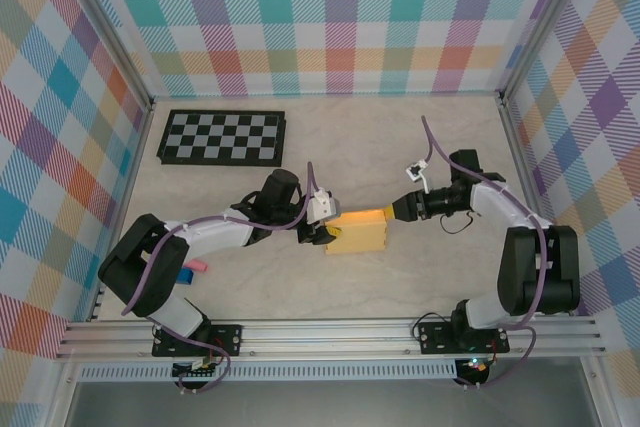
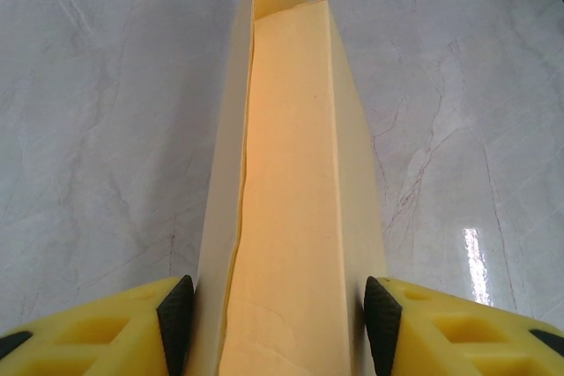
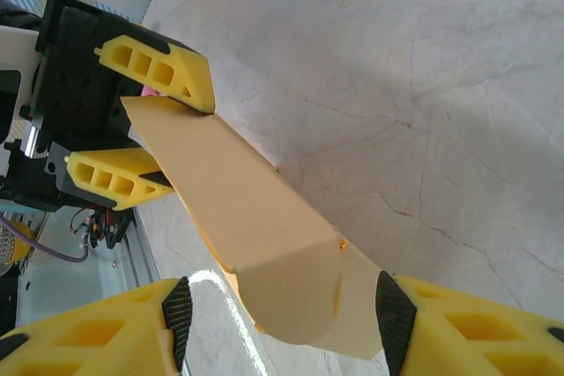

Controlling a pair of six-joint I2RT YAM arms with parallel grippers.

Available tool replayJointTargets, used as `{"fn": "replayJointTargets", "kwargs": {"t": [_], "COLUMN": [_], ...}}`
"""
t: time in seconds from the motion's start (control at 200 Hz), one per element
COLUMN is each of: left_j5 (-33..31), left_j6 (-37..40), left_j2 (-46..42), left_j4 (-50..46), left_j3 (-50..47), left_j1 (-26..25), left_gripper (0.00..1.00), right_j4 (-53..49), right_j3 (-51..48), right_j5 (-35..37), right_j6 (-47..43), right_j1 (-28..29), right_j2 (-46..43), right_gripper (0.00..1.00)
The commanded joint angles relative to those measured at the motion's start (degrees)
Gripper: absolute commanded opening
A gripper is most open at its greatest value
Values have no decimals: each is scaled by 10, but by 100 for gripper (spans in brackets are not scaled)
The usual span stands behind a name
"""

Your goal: Fold the paper box

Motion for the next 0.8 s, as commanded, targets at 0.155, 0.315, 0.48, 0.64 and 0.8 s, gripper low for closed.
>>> {"fn": "replayJointTargets", "kwargs": {"t": [0.155, 0.315, 0.48, 0.64, 0.8], "left_j5": [8, 15, 15, 19, 18], "left_j6": [-1, -4, -4, -4, -4], "left_j2": [2, 6, 3, 1, 1], "left_j4": [-3, -6, -7, -8, -12], "left_j3": [7, 10, 11, 10, 12], "left_j1": [-6, -6, -6, -6, -6], "left_gripper": [56, 56, 56, 56, 56], "right_j4": [75, 108, 118, 158, 169], "right_j3": [-88, -103, -103, -110, -110], "right_j5": [112, 188, 221, 252, 236], "right_j6": [-25, -39, -42, -32, -50], "right_j1": [13, 28, 56, 84, 100], "right_j2": [-120, -158, -142, -140, -141], "right_gripper": [63, 56, 45, 43, 48]}}
